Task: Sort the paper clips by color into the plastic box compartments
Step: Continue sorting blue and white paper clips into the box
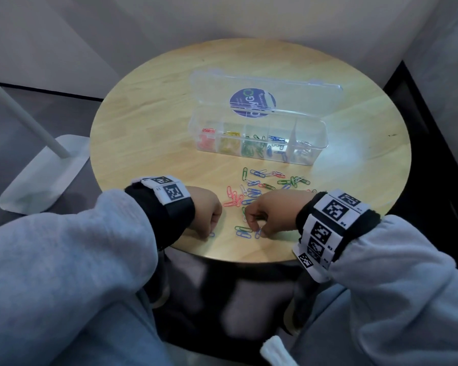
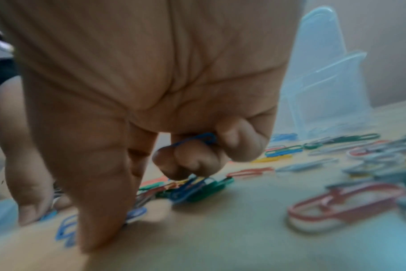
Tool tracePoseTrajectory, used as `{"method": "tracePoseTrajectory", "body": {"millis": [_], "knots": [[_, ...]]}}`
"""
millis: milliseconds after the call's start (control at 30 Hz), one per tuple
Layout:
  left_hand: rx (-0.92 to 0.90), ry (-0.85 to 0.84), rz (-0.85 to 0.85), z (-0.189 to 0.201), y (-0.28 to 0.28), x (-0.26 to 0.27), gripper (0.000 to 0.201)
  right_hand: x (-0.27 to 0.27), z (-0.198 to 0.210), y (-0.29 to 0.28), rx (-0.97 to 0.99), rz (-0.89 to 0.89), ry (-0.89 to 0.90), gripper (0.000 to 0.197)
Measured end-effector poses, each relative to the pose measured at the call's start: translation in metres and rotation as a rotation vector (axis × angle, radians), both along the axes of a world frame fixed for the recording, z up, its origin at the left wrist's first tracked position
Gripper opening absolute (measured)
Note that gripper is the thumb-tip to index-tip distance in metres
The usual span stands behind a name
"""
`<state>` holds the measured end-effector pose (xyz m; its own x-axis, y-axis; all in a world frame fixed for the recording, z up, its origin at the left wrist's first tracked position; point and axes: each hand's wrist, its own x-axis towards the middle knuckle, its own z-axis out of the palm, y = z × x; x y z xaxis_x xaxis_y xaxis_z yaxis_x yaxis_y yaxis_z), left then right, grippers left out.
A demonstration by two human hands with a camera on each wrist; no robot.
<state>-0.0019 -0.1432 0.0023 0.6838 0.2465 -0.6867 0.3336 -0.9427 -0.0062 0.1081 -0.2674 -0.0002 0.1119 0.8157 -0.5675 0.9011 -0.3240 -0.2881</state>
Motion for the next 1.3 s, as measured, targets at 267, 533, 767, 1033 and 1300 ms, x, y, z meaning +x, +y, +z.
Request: {"method": "tracePoseTrajectory", "body": {"millis": [267, 533, 767, 1033, 1300], "knots": [[-0.434, -0.124, 0.363, 0.011, 0.017, -0.004, 0.027, -0.002, -0.002, 0.0, -0.007, -0.013, -0.047, 0.011], [-0.995, -0.464, 0.947, 0.035, 0.039, -0.001, 0.023, 0.033, 0.008, -0.012, 0.206, -0.507, 0.539, 0.02], [-1.036, -0.444, 1.123, 0.033, 0.044, -0.001, 0.025, 0.038, 0.014, -0.01, 0.255, -0.844, 0.902, 0.031], [-0.419, -0.293, 0.69, 0.025, 0.03, 0.008, 0.023, 0.039, 0.018, -0.012, 0.221, -0.835, 0.578, 0.022], [-0.02, -0.198, 0.379, 0.011, 0.011, 0.016, 0.011, 0.031, 0.014, -0.012, 0.135, -0.452, -0.006, 0.007]]}}
